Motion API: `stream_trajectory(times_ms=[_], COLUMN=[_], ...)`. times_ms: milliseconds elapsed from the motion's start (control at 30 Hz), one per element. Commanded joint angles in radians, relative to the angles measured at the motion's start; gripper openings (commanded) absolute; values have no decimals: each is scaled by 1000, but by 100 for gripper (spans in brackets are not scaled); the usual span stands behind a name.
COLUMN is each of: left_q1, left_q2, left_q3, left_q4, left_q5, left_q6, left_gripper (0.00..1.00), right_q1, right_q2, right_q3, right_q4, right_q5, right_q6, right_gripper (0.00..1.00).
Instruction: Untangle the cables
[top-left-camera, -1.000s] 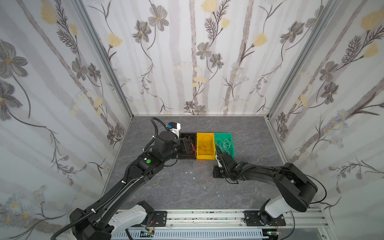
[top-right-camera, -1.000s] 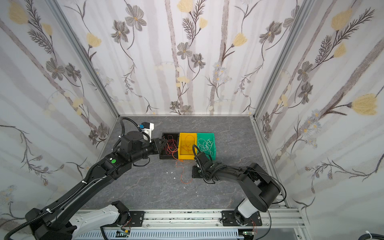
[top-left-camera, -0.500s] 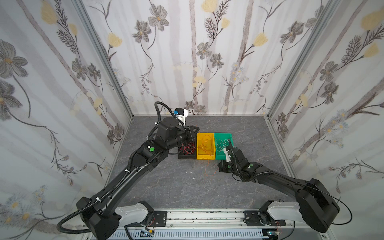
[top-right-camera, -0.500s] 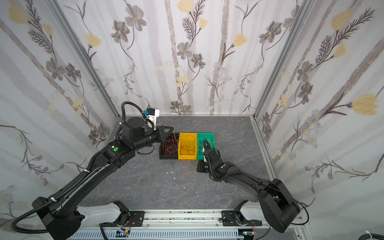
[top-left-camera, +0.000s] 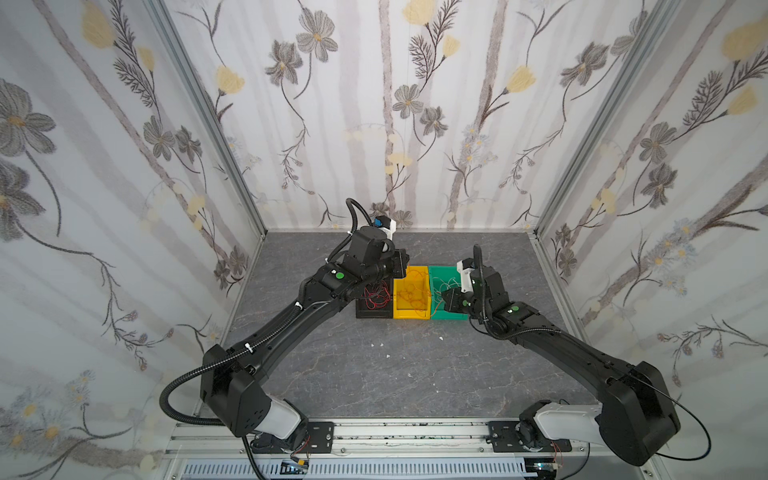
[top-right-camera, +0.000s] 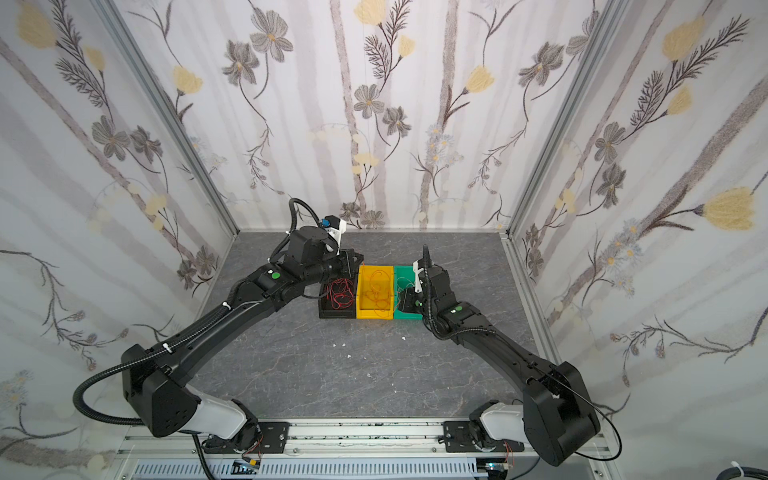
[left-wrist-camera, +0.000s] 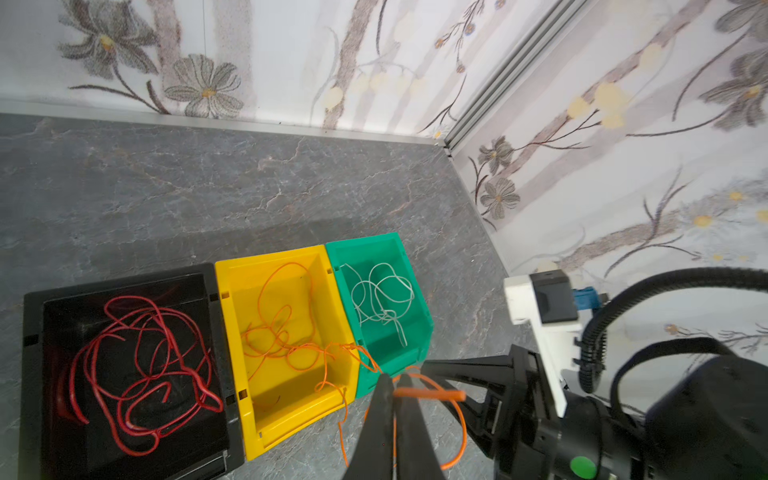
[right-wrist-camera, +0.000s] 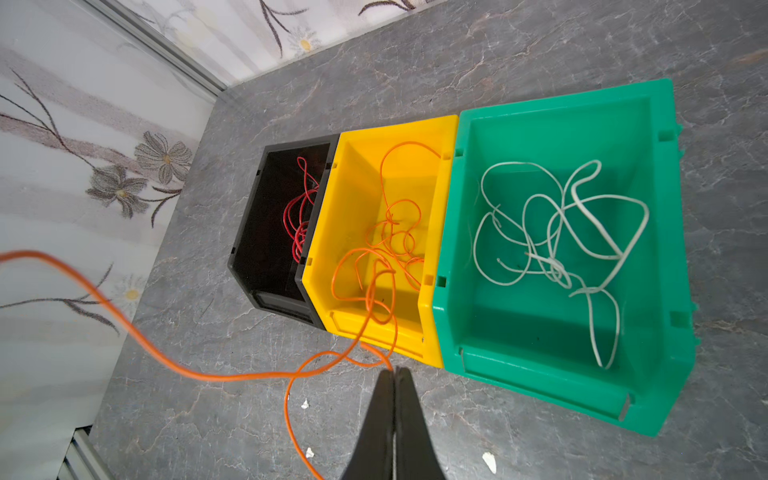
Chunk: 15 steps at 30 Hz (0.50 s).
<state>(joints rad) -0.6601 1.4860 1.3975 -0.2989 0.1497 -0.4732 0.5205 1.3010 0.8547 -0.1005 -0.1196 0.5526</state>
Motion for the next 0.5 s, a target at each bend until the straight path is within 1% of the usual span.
stream_trajectory(times_ms=[0, 100, 133, 300, 467], left_q1=[19, 28, 32, 62, 76], left_q2=[89, 166, 191, 290, 367], left_q3=[27, 49, 87, 162, 214], left_q4=[62, 67, 65, 53, 44], left_q5=[-42, -50, -55, -65, -30], left_q6=[11, 8, 8, 2, -8], left_gripper=[0, 0, 0, 0, 0], right_q1=[-29, -39, -41, -43, -43], right_q2=[49, 92, 105, 184, 272], right_q3=[50, 72, 109, 173, 248], right_q4=[10, 21, 26, 51, 67], right_q5=[-9, -32, -38, -65, -83], right_q6=[-43, -45, -44, -40, -46], right_gripper=[0, 0, 0, 0, 0])
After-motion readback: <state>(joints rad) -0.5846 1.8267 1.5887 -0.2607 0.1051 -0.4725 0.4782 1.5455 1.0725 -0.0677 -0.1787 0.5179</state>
